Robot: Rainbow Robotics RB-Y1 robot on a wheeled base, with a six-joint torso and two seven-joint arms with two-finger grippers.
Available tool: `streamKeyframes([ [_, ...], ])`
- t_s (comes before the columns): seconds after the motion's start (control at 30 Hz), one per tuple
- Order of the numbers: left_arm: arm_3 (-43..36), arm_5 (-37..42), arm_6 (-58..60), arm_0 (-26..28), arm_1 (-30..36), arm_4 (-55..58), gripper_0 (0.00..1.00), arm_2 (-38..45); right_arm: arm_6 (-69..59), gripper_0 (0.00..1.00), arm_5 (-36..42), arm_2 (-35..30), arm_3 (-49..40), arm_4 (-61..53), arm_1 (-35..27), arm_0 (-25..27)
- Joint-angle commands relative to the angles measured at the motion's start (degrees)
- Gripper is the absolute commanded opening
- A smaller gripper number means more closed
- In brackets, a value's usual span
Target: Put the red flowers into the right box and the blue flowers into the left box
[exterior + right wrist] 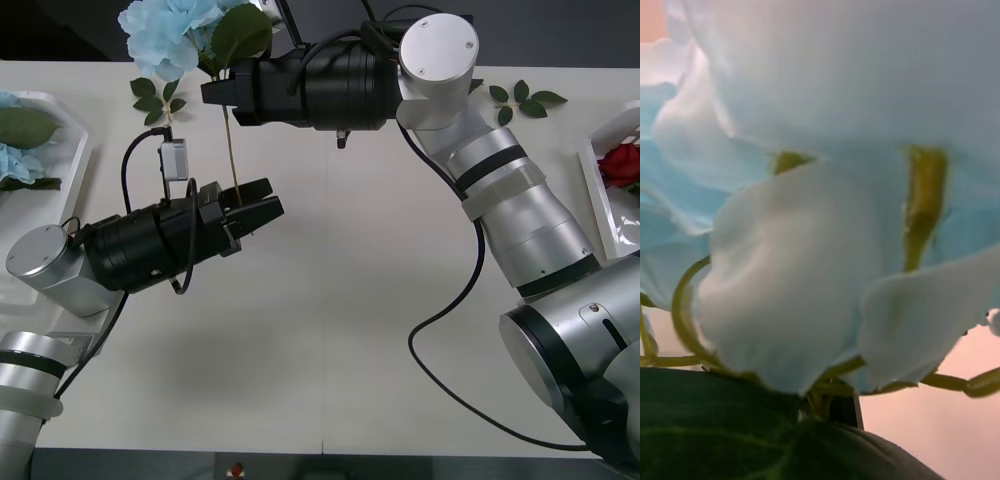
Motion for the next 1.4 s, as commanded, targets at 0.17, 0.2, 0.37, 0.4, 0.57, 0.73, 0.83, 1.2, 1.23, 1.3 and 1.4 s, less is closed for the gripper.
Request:
streamKeyframes([
  [0.17,-2.12,-1.85,-2.31,-1.24,0.29,0.29,0.00,1.18,1.24,0.00,-0.31,-0.62,-1.13,-0.70,0.24,-1.75],
  [0.2,-2.12,-2.20,-2.31,-1.15,0.29,0.29,0.00,1.18,1.24,0.00,-0.31,-0.62,-1.04,-0.70,0.24,-1.75],
  [0.37,-2.12,-3.69,-2.31,-1.15,0.56,0.38,0.00,1.27,1.32,0.00,-0.40,-0.62,-1.04,-0.96,0.07,-1.75],
  [0.4,-2.12,-3.87,-2.31,-1.15,0.64,0.38,0.00,1.27,1.41,0.00,-0.40,-0.62,-1.13,-0.96,0.07,-1.75],
  [0.57,-2.12,-5.01,-2.31,-1.24,2.05,0.46,0.00,1.27,1.41,0.00,-0.40,-0.71,-1.13,-1.31,-0.20,-1.75],
  [0.73,-2.21,-5.19,-2.31,-1.42,5.57,1.34,0.00,1.18,1.32,0.26,-0.40,-0.62,-1.04,-1.75,-0.73,-1.75],
  [0.83,-2.30,-5.54,-2.31,-1.95,8.20,2.84,0.00,1.36,1.41,0.48,-0.40,-0.71,-1.13,-1.75,-1.34,-1.75],
  [1.2,-2.74,-6.15,12.77,-2.30,23.41,6.97,0.00,6.19,4.22,0.58,-0.66,2.19,-1.66,-7.20,-6.70,-2.10],
  [1.23,-2.74,-6.24,15.32,-1.68,26.22,6.97,0.00,7.07,4.66,0.59,-0.66,3.51,-2.01,-8.61,-8.37,-2.28],
  [1.3,-2.74,-6.42,18.48,-0.36,29.56,6.97,0.00,8.74,5.37,0.60,-0.66,5.27,-2.80,-10.28,-10.66,-2.28],
  [1.4,-2.56,-6.50,21.91,2.98,34.04,5.21,0.00,12.52,6.42,0.62,-0.66,8.87,-5.17,-12.65,-15.05,-2.28],
])
